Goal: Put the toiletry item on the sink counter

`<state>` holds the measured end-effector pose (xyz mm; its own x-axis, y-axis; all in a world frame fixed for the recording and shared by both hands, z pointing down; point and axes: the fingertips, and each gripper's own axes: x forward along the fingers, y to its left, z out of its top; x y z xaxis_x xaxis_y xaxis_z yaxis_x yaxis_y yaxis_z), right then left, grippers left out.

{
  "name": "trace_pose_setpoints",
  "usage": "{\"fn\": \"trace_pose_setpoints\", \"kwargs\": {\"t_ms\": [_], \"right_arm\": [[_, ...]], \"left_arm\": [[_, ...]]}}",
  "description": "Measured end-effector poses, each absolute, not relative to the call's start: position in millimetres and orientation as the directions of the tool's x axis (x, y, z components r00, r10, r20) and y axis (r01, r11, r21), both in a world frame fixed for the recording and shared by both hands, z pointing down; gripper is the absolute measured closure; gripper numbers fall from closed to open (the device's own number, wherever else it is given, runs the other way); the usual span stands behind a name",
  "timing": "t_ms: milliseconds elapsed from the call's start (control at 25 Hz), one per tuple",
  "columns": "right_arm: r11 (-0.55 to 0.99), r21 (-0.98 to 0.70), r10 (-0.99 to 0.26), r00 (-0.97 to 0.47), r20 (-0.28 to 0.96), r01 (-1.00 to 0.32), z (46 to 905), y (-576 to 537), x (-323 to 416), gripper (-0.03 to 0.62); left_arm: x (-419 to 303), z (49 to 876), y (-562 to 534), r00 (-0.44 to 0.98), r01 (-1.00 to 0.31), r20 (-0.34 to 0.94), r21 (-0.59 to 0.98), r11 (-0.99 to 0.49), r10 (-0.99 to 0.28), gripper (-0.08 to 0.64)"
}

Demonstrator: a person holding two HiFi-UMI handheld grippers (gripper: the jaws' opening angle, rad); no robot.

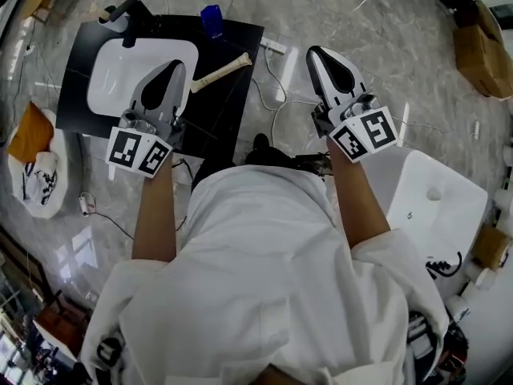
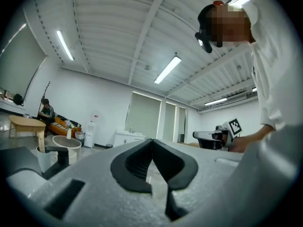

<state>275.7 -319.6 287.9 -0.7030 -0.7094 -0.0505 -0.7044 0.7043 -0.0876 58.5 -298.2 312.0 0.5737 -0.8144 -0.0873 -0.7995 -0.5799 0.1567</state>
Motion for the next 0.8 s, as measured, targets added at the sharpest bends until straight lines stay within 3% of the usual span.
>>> {"fn": "trace_pose_setpoints", "kwargs": {"t_ms": [200,360,800], "right_arm": [[0.633,0.008,-0.771,-0.632,-0.077,-0.774,270,-305,296,0.577],[0.568,-0.006,-0.821,-0.567,-0.071,-0.823,281,-302,309,0.577],[0.584,-0.002,-0.809,-0.583,-0.072,-0.811,290,-301,305,0.578]], "left_arm": [[42,289,-289,0.485,-0.853,-0.153,0.134,-0.505,-0.861,0.541],[36,287,-287,0.433,-0.879,-0.161,0.142,-0.455,-0.887,0.541],[42,294,-273,0.482,-0.845,-0.162,0.175,-0.506,-0.861,0.541]]}}
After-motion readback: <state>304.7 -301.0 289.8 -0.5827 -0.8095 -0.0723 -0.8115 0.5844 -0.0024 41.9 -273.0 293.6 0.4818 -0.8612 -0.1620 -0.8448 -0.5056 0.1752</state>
